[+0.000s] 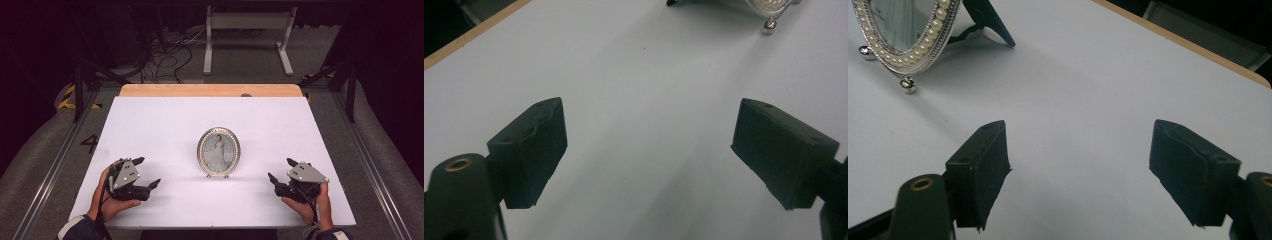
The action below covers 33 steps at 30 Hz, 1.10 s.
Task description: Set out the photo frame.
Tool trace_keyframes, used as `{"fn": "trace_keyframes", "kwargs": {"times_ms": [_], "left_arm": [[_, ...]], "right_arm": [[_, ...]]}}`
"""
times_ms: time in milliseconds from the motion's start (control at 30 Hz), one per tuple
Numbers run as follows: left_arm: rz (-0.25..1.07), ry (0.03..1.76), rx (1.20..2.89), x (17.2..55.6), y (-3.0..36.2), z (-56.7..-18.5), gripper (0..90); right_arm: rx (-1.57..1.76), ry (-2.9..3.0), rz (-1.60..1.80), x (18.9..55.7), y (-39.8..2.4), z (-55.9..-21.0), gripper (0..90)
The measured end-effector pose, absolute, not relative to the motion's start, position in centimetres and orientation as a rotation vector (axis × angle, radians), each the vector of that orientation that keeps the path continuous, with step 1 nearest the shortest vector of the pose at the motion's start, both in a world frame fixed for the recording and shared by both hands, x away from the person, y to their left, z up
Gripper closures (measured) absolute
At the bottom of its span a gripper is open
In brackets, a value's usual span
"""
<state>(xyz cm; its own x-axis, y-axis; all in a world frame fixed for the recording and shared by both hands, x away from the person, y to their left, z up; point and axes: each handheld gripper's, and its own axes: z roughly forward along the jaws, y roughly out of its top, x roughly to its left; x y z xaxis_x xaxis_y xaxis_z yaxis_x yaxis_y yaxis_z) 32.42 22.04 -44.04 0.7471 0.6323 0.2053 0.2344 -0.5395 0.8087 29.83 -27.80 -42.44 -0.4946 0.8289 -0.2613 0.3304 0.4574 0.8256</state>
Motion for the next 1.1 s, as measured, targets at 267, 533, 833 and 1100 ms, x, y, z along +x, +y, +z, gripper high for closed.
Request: {"fn": "trace_keyframes", "kwargs": {"times_ms": [267,533,833,1100], "left_arm": [[0.633,0.705,2.110,32.1,24.3,-44.4,14.8],[0.633,0.767,2.092,31.6,26.6,-45.0,14.7],[0.641,0.831,2.054,31.2,28.7,-45.3,12.8],[0.582,0.905,2.016,30.8,30.2,-46.5,11.3]], "right_arm": [[0.996,2.010,0.956,29.5,-28.9,-42.7,23.7],[1.034,2.003,0.958,29.2,-30.5,-43.3,22.6],[1.088,1.971,0.942,28.9,-32.4,-44.3,22.1],[1.190,1.959,0.963,28.3,-33.8,-45.3,21.7]]}}
